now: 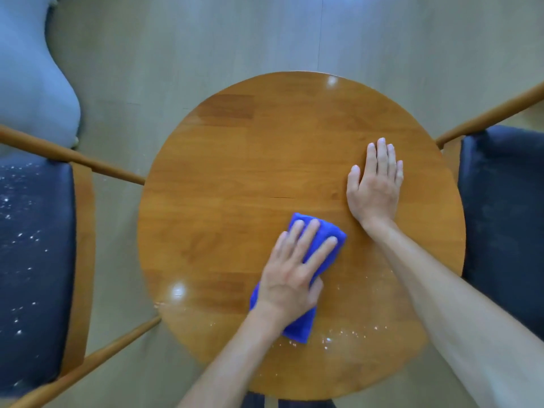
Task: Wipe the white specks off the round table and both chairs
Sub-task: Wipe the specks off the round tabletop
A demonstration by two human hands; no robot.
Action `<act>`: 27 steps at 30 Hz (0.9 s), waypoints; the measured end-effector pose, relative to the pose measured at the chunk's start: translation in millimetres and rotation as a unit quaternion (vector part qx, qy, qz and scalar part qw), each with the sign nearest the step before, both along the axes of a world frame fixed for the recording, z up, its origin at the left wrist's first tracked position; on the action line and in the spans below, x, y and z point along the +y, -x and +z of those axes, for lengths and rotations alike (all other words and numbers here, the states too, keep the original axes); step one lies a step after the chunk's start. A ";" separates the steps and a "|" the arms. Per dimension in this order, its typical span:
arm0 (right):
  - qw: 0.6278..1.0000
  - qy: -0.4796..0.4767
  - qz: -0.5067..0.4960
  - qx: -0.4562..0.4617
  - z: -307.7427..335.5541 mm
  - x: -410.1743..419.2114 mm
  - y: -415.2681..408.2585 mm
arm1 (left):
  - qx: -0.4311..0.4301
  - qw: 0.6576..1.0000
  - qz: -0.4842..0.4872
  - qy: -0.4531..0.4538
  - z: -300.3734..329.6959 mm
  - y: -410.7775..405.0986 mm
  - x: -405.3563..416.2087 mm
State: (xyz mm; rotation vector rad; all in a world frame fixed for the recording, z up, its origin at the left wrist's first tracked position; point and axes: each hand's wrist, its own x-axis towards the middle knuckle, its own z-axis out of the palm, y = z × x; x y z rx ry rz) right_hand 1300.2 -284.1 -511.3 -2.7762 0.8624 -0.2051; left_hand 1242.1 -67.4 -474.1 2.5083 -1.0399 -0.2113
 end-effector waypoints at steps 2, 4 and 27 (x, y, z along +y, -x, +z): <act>1.000 -0.006 0.000 0.008 1.1 0.8 0.3 | -0.011 0.997 0.079 -0.001 -4.8 -30.5 65.0; 1.000 -0.012 -0.001 0.018 1.6 1.3 0.4 | -0.019 0.983 0.181 -0.019 -5.2 -64.2 137.5; 0.996 -0.041 -0.083 -0.002 26.1 208.0 58.7 | 0.083 0.955 0.182 -0.218 -6.9 -77.3 113.2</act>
